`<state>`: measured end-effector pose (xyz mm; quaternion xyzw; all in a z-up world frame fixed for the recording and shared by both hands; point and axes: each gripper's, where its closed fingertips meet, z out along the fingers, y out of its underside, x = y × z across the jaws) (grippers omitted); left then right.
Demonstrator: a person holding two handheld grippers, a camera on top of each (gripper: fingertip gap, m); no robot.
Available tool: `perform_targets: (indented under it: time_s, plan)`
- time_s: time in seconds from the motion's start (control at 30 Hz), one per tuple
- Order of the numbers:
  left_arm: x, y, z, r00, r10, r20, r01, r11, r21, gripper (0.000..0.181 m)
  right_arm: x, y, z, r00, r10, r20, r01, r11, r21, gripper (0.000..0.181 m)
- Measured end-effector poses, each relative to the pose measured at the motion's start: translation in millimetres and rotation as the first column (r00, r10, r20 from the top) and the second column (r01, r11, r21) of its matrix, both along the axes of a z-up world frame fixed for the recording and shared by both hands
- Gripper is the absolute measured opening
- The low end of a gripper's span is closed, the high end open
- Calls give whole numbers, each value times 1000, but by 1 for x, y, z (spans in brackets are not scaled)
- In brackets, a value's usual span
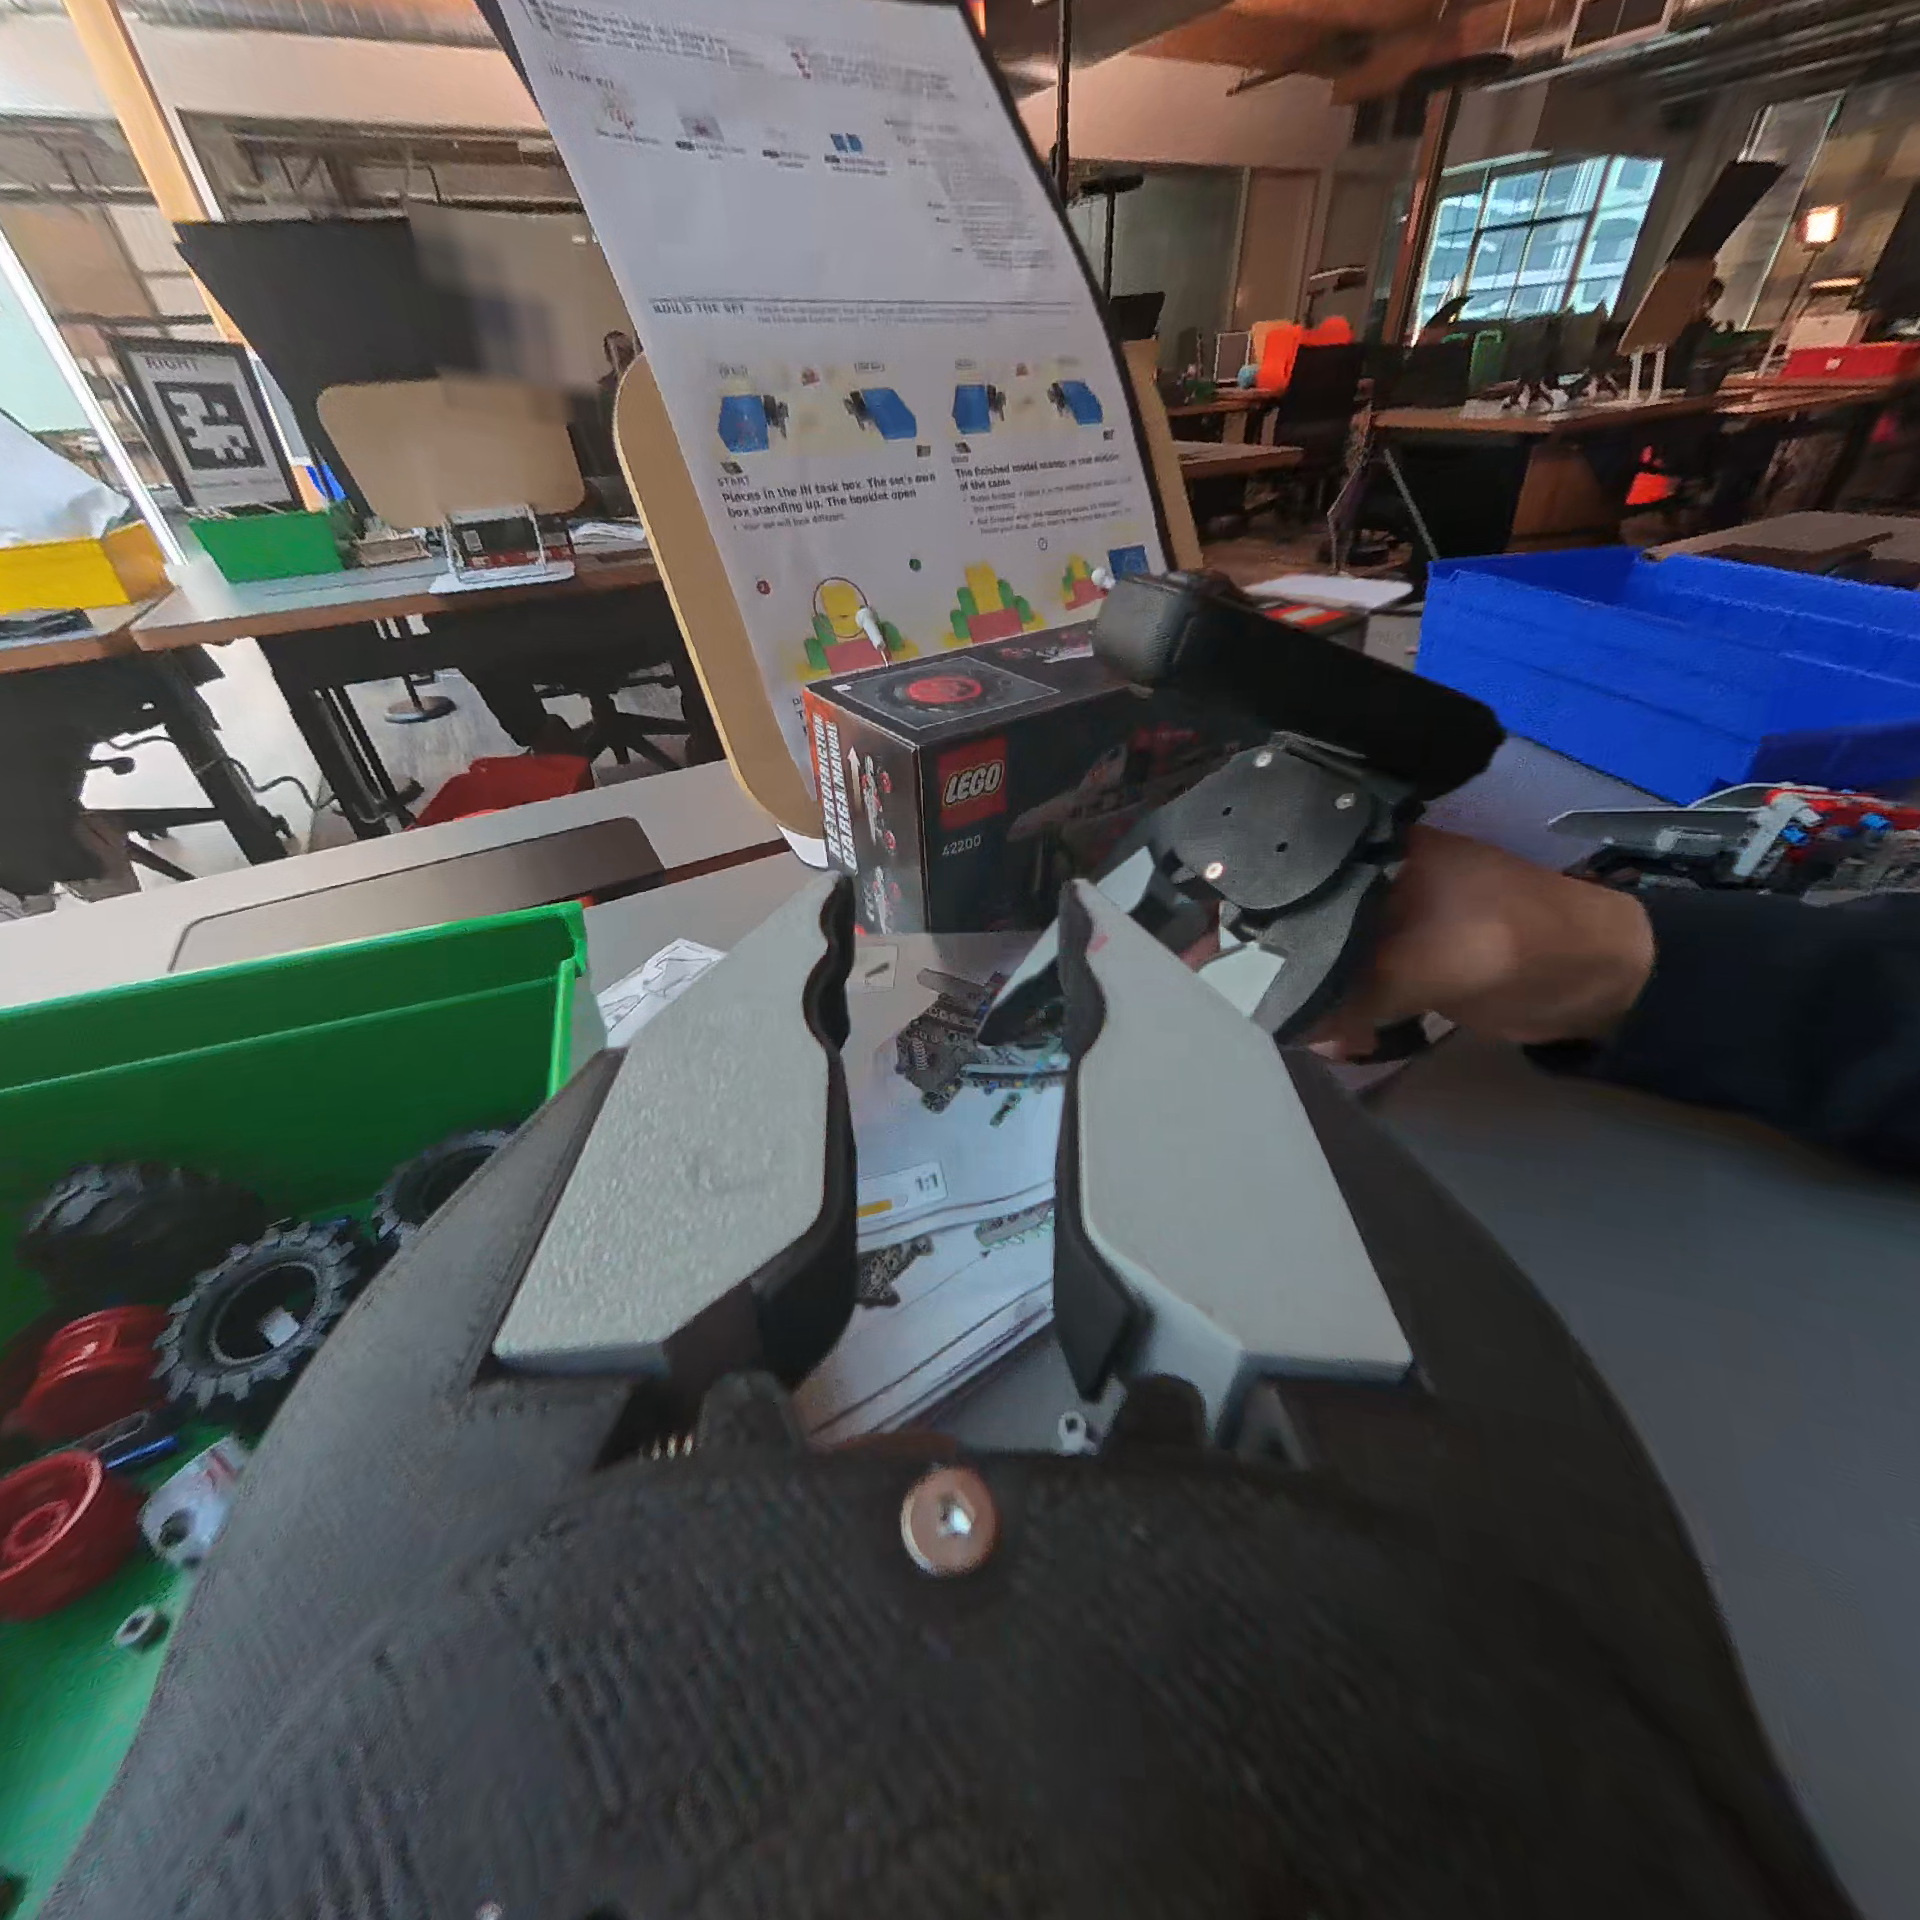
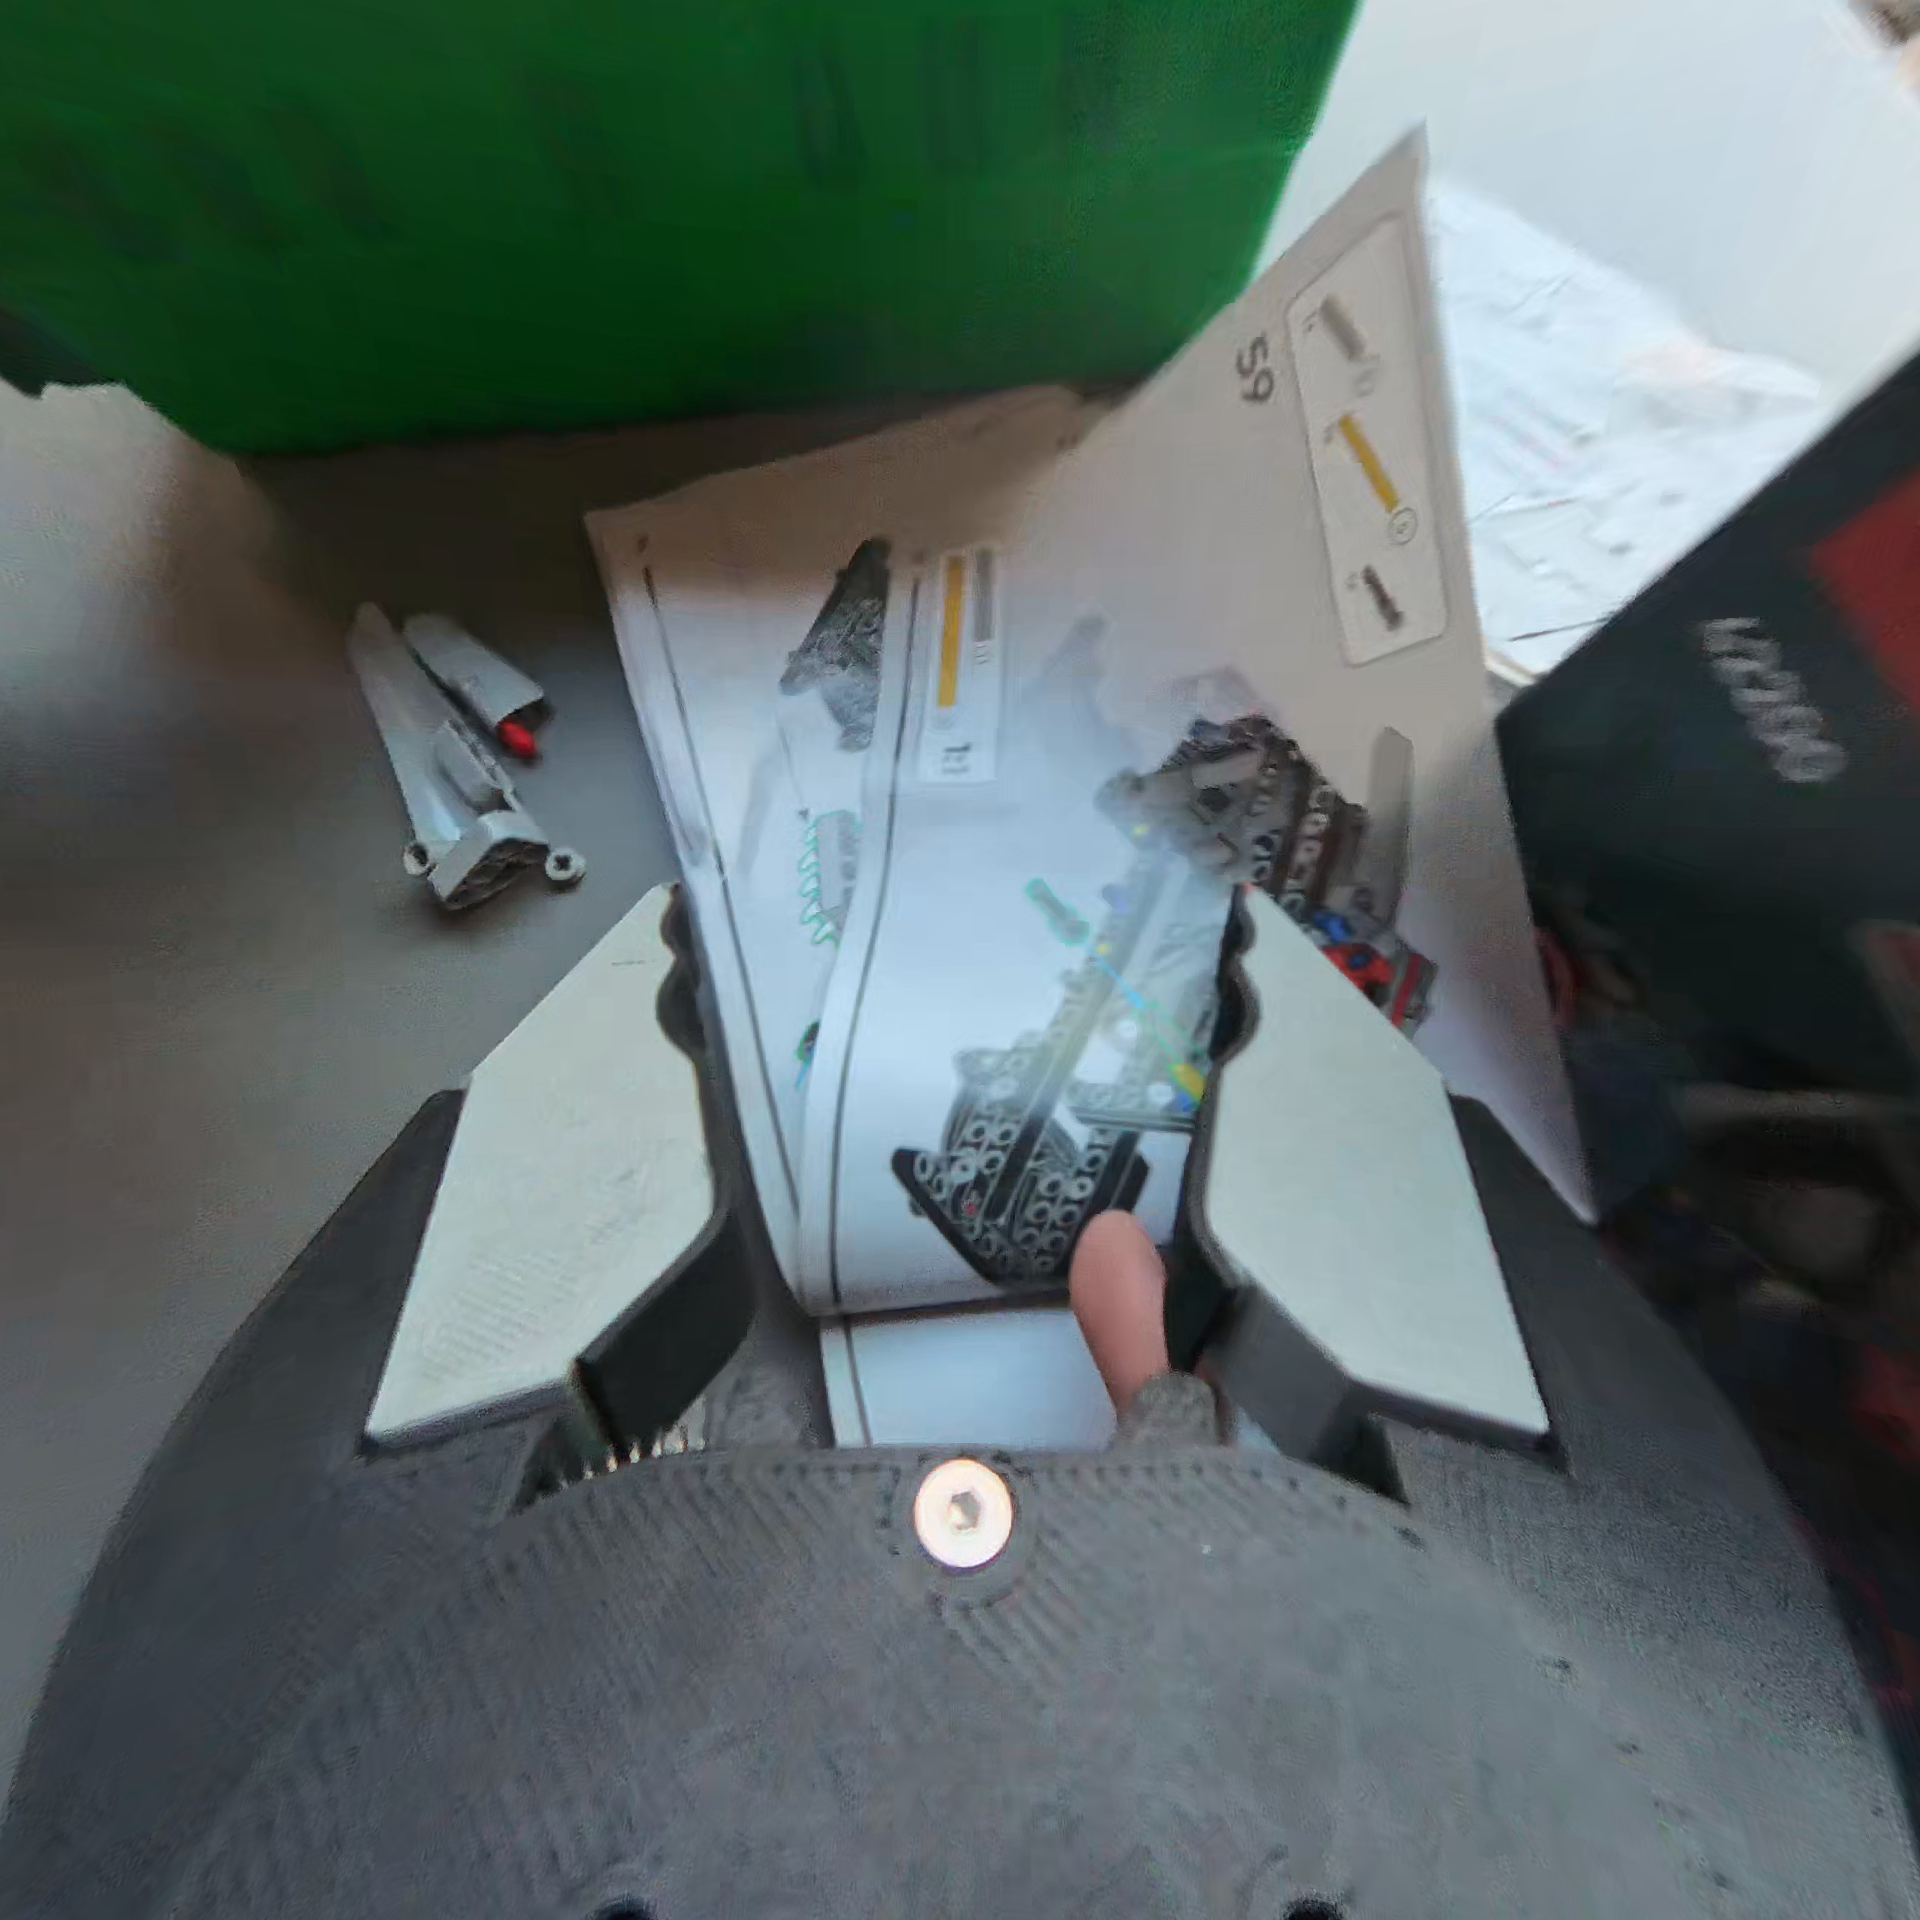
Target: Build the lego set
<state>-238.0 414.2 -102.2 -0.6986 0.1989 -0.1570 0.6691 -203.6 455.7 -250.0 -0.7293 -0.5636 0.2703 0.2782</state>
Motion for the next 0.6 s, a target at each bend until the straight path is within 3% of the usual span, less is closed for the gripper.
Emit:
perform_targets:
  time_s: [0.1,0.27,0.43,0.53,0.6]
  plan:
    - [-4,-9,-5,999,-18,-41,15,997,-70,37,9,-9,2,999,24,29,-25,1000,13,101]
    - [-6,-30,-15,991,-78,-105,66,991,-119,39,42,9,42,986,-90,-143,111,983,147,77]
    - [-13,-41,-13,989,-63,-133,50,994,-94,38,57,34,10,972,-234,-33,236,965,116,76]
    - [-27,-40,-14,989,-20,-146,5,995,-103,37,43,24,12,981,-192,-31,194,966,171,73]
    - [-33,-44,-16,989,-18,-150,0,993,-116,32,42,21,6,984,-174,46,158,959,236,61]
